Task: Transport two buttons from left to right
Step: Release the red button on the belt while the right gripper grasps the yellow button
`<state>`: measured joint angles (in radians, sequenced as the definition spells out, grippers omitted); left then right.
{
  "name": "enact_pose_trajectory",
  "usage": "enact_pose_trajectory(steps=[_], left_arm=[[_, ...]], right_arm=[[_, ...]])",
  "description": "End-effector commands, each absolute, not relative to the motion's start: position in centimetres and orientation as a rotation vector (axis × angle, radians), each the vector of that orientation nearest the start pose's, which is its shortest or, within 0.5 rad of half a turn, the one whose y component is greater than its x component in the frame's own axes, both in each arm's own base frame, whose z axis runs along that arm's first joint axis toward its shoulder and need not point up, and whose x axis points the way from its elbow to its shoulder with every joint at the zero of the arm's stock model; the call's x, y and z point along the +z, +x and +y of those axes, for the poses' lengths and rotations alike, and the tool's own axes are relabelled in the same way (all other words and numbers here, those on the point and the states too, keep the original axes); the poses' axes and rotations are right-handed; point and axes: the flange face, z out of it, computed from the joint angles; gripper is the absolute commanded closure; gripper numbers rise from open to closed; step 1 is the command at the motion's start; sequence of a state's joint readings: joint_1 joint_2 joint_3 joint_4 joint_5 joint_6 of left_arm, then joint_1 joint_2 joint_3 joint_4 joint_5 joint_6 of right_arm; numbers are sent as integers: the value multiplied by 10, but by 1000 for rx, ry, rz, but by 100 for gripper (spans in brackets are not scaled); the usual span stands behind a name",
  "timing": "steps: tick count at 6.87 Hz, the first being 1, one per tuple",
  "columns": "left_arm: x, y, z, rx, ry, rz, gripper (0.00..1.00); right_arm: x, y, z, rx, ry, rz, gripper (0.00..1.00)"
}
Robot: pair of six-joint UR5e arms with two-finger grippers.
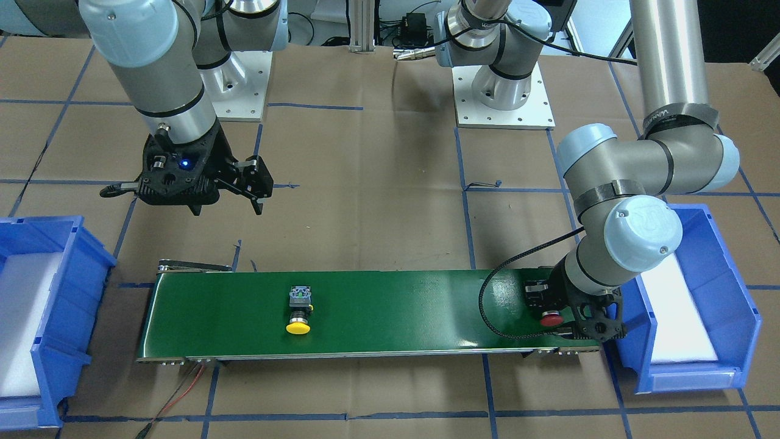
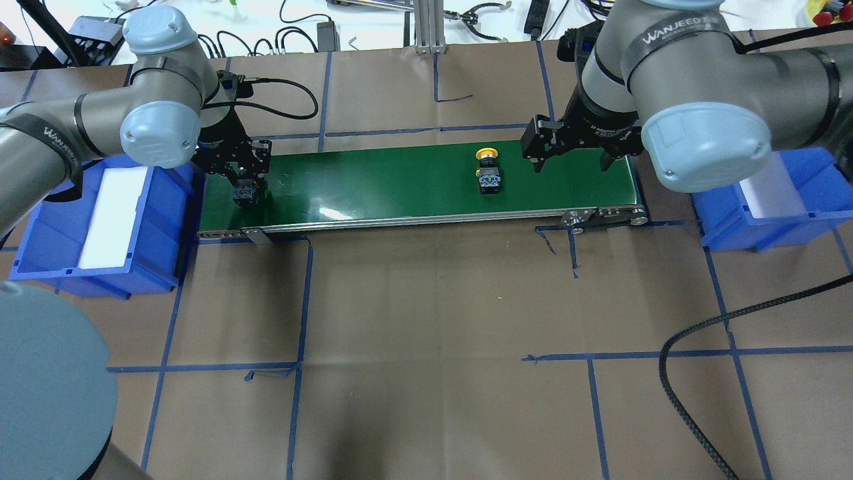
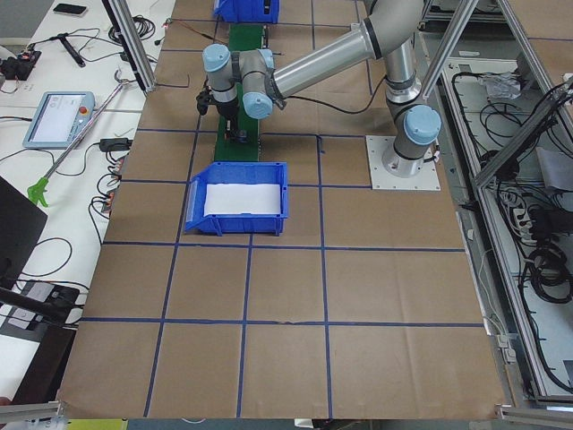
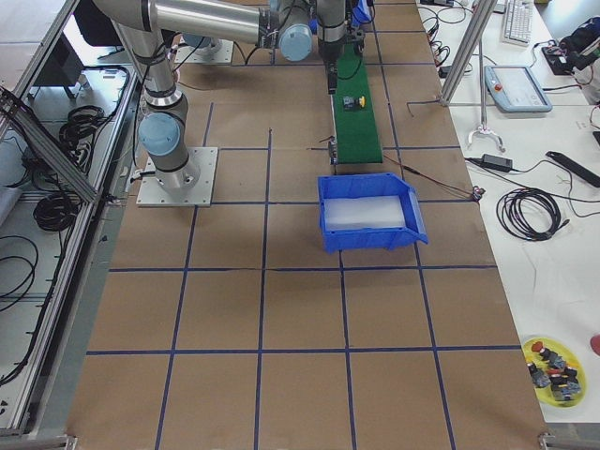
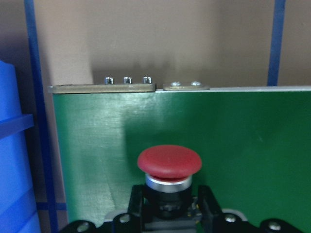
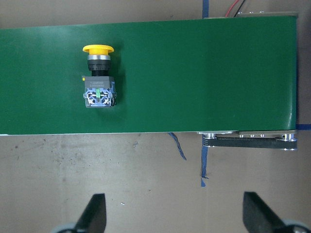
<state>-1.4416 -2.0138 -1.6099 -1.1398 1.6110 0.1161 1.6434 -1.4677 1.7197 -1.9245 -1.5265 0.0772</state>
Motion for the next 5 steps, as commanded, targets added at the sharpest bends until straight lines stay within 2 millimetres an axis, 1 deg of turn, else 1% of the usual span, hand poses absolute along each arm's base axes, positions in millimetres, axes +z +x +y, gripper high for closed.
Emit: enact_pose_trajectory(steps=[1, 2, 3, 4, 5], left_arm=[[277, -48, -642, 36, -62, 3117, 0], [295, -48, -641, -9, -60, 3113, 0], [320, -47, -640, -30, -58, 3108, 0], [345, -49, -630, 5, -57, 3111, 0], [366, -52, -614, 49, -57, 3116, 0]], right_arm=[[363, 179, -555, -219, 6, 3071, 0], [354, 180, -561, -198, 16, 3071, 0], [348, 181, -567, -185, 42, 3071, 0], [339, 182, -579, -174, 42, 3074, 0], [326, 183, -597, -153, 43, 3075, 0]])
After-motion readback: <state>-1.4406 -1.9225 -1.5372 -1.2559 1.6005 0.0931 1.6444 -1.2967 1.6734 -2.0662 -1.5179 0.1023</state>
